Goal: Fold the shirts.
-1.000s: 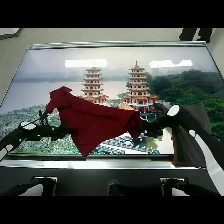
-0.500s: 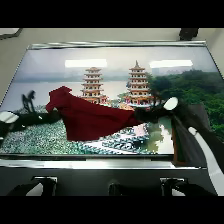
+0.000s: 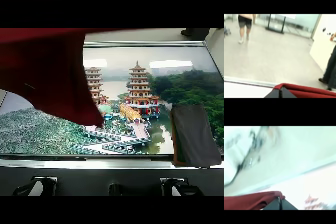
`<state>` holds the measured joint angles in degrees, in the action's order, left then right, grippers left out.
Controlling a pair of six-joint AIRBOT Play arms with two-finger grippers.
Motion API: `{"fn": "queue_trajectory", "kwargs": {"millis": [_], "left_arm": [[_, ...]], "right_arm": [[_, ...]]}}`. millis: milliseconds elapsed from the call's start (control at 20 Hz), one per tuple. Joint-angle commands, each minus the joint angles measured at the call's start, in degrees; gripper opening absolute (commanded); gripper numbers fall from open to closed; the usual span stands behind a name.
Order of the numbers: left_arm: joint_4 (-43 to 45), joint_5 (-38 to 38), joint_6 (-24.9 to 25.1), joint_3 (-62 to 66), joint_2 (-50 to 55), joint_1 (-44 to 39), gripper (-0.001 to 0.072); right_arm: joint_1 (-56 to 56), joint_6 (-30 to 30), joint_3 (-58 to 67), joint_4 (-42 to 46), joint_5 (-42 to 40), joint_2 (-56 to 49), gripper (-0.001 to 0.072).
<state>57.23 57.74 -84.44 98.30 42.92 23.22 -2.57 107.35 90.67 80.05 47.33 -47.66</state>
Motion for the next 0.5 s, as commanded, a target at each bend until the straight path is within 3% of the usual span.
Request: {"fn": "queue_trajectory", "kwargs": {"millis": [0, 300, 450], "left_arm": [[2.78, 4.96, -5.01, 6.16, -0.61, 1.81, 0.0026], [2.16, 7.30, -4.24, 6.27, -2.32, 1.81, 0.0026], [2.14, 15.52, -4.04, 5.79, -0.72, 1.81, 0.0026]], "right_arm": [[-0.83, 3.69, 3.30, 10.27, 8.85, 5.14, 0.0037], [-0.81, 1.29, 3.30, 15.63, 19.69, 8.26, 0.0037], [-0.81, 1.05, 3.28, 16.46, 30.93, 6.82, 0.0037]]}}
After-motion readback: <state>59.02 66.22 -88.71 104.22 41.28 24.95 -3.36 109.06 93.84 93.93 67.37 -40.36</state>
